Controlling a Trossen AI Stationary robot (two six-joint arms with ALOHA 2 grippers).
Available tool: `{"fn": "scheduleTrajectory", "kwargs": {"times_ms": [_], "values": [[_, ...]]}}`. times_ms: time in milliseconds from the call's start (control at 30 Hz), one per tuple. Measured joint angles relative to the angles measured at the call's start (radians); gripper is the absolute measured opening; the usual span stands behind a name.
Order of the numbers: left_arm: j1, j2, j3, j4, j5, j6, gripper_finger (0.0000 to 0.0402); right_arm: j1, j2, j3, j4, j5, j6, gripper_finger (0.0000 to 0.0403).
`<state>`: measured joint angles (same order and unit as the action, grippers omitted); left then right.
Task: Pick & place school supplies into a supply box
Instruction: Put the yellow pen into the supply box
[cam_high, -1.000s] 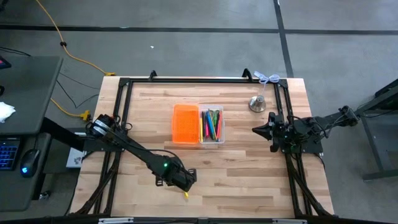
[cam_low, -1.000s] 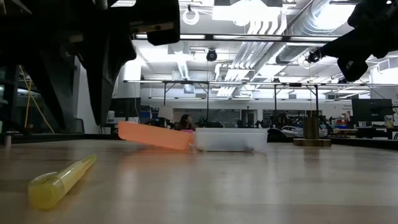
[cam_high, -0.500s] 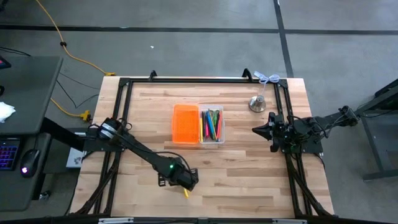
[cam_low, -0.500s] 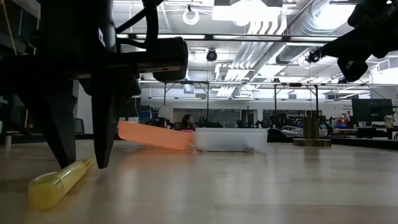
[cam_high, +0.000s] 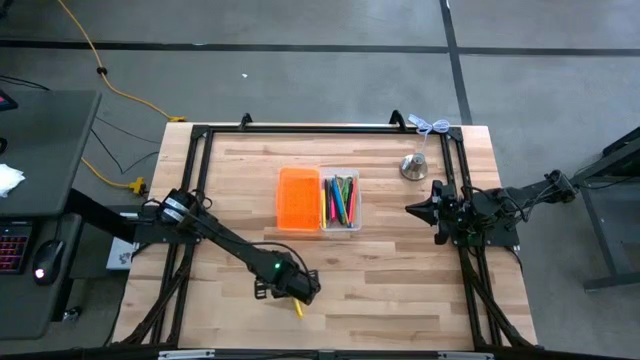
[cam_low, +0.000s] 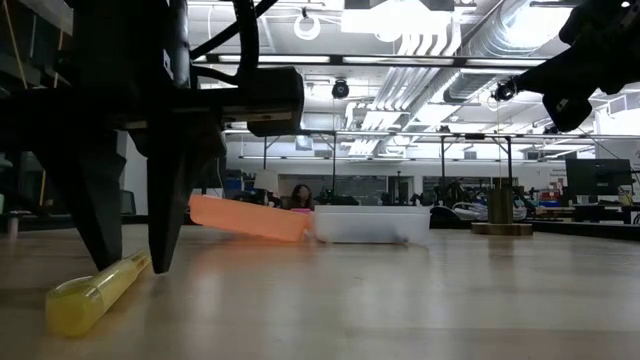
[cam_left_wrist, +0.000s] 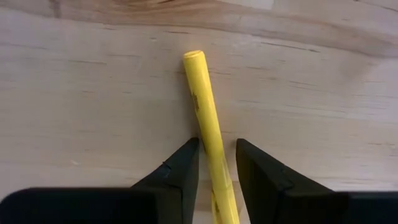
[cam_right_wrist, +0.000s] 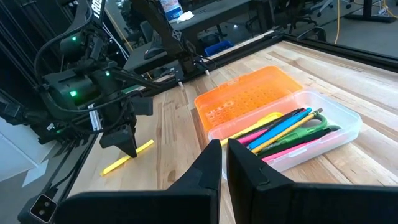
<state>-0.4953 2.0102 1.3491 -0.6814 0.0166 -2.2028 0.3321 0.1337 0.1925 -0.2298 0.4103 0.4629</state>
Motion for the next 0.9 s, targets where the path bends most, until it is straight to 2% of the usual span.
{"fn": "scheduleTrajectory", "kwargs": {"times_ms": [433, 700, 900], "values": [[-0.002, 0.002, -0.002, -0.014, -0.003, -0.001, 0.0029, 0.0, 0.0, 0.0, -0.014, 0.002, 0.0, 0.0002], [-0.002, -0.015, -0.003, 0.0, -0.009, 0.021, 0.0035, 0.0, 0.0, 0.0, -0.014, 0.002, 0.0, 0.0002], [-0.002, -0.04, 0.053, -0.021, -0.105, 0.05, 0.0026, 0.0, 0.0, 0.0, -0.015, 0.002, 0.0, 0.0003]]}}
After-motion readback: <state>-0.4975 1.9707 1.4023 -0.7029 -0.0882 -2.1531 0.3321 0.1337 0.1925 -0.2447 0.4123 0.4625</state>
